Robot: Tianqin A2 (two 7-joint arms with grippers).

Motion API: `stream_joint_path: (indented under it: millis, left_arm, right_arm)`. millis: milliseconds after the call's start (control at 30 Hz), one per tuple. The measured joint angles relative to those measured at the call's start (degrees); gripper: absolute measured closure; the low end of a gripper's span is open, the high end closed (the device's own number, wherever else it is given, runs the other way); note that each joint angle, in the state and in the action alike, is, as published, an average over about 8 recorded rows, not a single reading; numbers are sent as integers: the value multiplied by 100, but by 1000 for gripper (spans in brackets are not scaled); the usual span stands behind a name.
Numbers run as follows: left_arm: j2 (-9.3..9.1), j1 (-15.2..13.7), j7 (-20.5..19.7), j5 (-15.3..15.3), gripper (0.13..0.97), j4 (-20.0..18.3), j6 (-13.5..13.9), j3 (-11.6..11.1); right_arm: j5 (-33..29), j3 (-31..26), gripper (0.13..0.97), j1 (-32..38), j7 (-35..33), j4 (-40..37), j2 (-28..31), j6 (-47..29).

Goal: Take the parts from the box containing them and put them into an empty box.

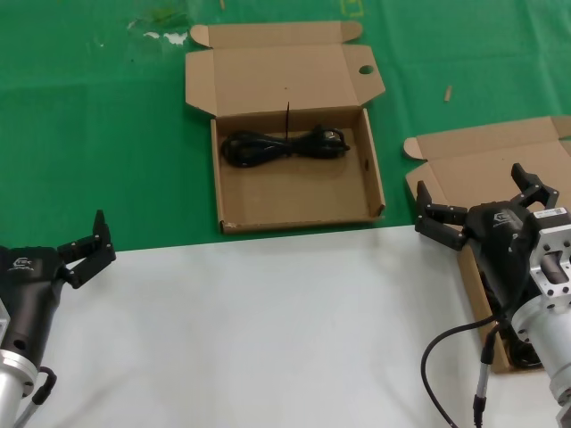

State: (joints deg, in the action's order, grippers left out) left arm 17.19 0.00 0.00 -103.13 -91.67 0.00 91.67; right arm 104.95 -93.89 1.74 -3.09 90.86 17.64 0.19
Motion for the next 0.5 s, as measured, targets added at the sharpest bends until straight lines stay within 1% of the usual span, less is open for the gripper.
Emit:
stream_joint_path:
  millis: [500]
  left_arm:
    - [0,0,0,0,132,0,0,0]
  right_arm:
    - [0,0,129,0,0,0,0,0]
